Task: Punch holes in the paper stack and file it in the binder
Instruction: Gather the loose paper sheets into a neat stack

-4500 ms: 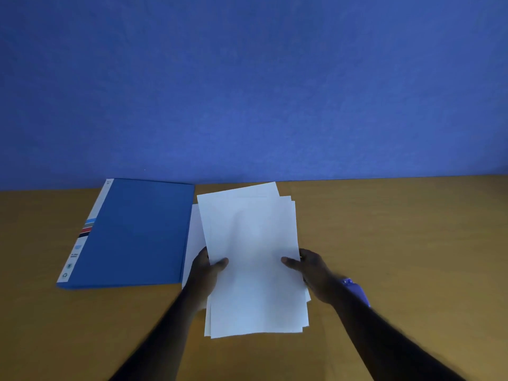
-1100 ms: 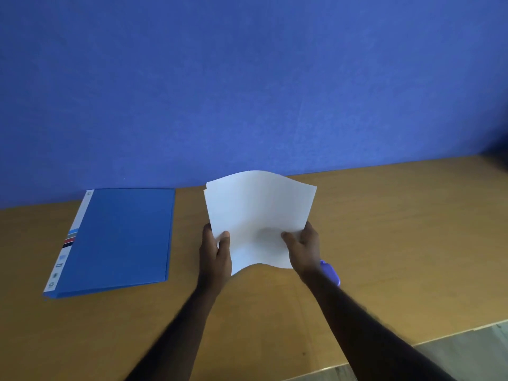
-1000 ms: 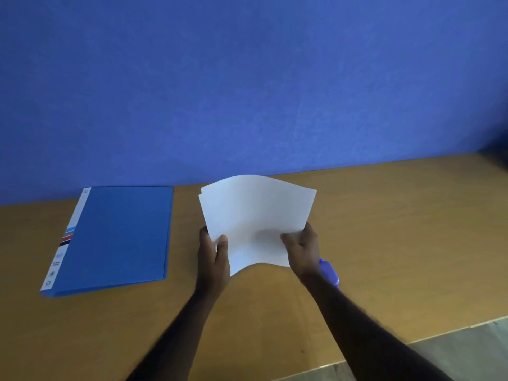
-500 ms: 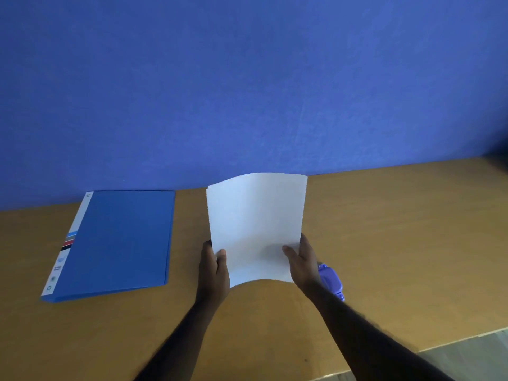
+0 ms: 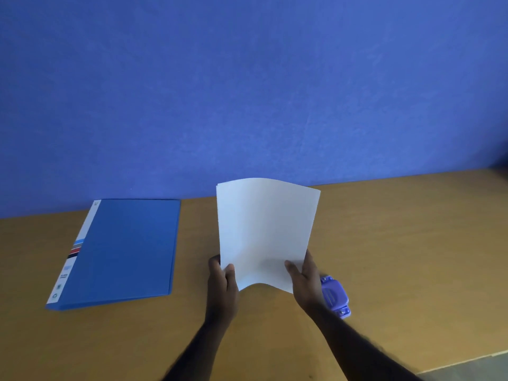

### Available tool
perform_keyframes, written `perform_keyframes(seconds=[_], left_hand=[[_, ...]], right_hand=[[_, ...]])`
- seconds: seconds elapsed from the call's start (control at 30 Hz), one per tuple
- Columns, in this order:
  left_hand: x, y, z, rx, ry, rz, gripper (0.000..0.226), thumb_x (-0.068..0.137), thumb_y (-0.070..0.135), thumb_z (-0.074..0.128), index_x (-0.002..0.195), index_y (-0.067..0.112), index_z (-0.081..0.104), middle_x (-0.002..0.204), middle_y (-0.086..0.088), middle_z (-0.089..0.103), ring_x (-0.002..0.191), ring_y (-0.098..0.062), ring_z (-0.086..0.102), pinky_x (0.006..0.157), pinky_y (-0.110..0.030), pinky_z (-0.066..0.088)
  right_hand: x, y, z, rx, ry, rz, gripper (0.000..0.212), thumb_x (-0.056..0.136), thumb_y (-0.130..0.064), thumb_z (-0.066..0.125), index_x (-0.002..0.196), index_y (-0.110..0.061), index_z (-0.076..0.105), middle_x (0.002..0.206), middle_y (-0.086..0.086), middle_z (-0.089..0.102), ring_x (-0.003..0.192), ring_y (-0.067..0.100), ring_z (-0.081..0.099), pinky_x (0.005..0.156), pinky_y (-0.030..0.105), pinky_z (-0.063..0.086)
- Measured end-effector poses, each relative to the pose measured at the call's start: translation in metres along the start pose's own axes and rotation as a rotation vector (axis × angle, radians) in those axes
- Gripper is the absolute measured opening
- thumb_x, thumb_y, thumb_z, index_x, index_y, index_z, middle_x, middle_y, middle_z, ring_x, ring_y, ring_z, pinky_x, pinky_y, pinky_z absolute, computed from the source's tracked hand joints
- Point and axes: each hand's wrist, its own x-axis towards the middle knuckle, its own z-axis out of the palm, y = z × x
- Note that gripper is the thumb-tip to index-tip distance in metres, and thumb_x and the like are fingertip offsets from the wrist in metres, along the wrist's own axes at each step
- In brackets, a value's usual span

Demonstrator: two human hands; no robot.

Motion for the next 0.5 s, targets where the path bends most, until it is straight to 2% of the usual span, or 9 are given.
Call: perform_keyframes(seconds=[0.07, 0.1, 0.17, 0.27, 0.33, 0.4, 0.43, 0.5], left_hand=[[-0.001, -0.004, 0.0, -0.016, 0.014, 0.011, 0.009, 0.099, 0.01, 0.041, 0.095, 0.017, 0.037, 0.073, -0.015, 0.05, 0.057, -0.007, 0.041, 0.053, -0.023, 0.038], [-0.004, -0.008, 0.0, -0.018, 0.016, 0.005, 0.009, 0.099, 0.01, 0.041, 0.099, 0.017, 0.038, 0.081, -0.01, 0.056, 0.063, -0.005, 0.049, 0.06, -0.016, 0.042], [-0.009, -0.015, 0.001, -0.014, -0.004, -0.044, 0.011, 0.099, 0.009, 0.042, 0.106, 0.017, 0.038, 0.099, 0.001, 0.06, 0.086, 0.0, 0.058, 0.075, -0.004, 0.04], [-0.015, -0.021, 0.0, -0.008, -0.024, -0.121, 0.016, 0.099, 0.013, 0.043, 0.114, 0.015, 0.037, 0.109, 0.001, 0.058, 0.101, -0.011, 0.058, 0.08, -0.009, 0.04], [-0.015, -0.021, -0.001, -0.012, -0.024, -0.129, 0.018, 0.1, 0.015, 0.043, 0.117, 0.014, 0.039, 0.112, 0.003, 0.057, 0.102, -0.01, 0.057, 0.078, -0.006, 0.039], [-0.014, -0.015, -0.001, -0.014, -0.026, -0.135, 0.013, 0.1, 0.017, 0.042, 0.113, 0.016, 0.041, 0.11, 0.009, 0.054, 0.1, -0.003, 0.054, 0.077, -0.005, 0.039], [-0.014, -0.012, -0.002, -0.023, -0.031, -0.144, 0.005, 0.101, 0.018, 0.041, 0.105, 0.018, 0.042, 0.104, 0.01, 0.054, 0.094, 0.001, 0.053, 0.076, -0.01, 0.041], [-0.013, -0.006, -0.003, -0.027, -0.008, -0.111, 0.021, 0.101, 0.017, 0.04, 0.081, 0.024, 0.039, 0.073, 0.012, 0.049, 0.062, 0.005, 0.045, 0.06, -0.023, 0.038]], right_hand=[[-0.003, 0.004, -0.001, -0.006, 0.006, -0.001, 0.041, 0.095, 0.001, 0.051, 0.13, -0.019, 0.053, 0.117, -0.009, 0.07, 0.108, 0.004, 0.064, 0.089, 0.02, 0.052], [-0.004, 0.007, -0.001, -0.016, 0.007, 0.007, 0.041, 0.095, 0.001, 0.052, 0.131, -0.018, 0.053, 0.116, -0.009, 0.07, 0.108, 0.005, 0.065, 0.089, 0.021, 0.052], [-0.007, 0.014, -0.002, -0.049, 0.001, 0.019, 0.04, 0.095, -0.002, 0.055, 0.131, -0.018, 0.053, 0.115, -0.009, 0.071, 0.107, 0.005, 0.065, 0.088, 0.024, 0.052], [-0.009, 0.019, -0.003, -0.081, 0.004, 0.032, 0.035, 0.094, -0.007, 0.059, 0.127, -0.017, 0.055, 0.112, -0.008, 0.071, 0.104, 0.004, 0.066, 0.088, 0.028, 0.053], [-0.009, 0.018, -0.003, -0.082, 0.002, 0.035, 0.03, 0.095, -0.008, 0.059, 0.123, -0.018, 0.057, 0.109, -0.009, 0.072, 0.1, 0.003, 0.066, 0.082, 0.022, 0.053], [-0.01, 0.017, -0.003, -0.075, -0.01, 0.033, 0.028, 0.096, -0.01, 0.057, 0.123, -0.015, 0.059, 0.109, -0.006, 0.073, 0.102, 0.006, 0.067, 0.082, 0.021, 0.054], [-0.01, 0.016, -0.003, -0.073, -0.021, 0.029, 0.028, 0.097, -0.011, 0.056, 0.125, -0.014, 0.059, 0.11, -0.005, 0.073, 0.104, 0.008, 0.067, 0.084, 0.023, 0.054], [-0.011, 0.013, -0.002, -0.074, -0.041, 0.02, 0.026, 0.099, -0.012, 0.053, 0.124, -0.014, 0.06, 0.111, -0.005, 0.073, 0.104, 0.008, 0.067, 0.084, 0.024, 0.054]])
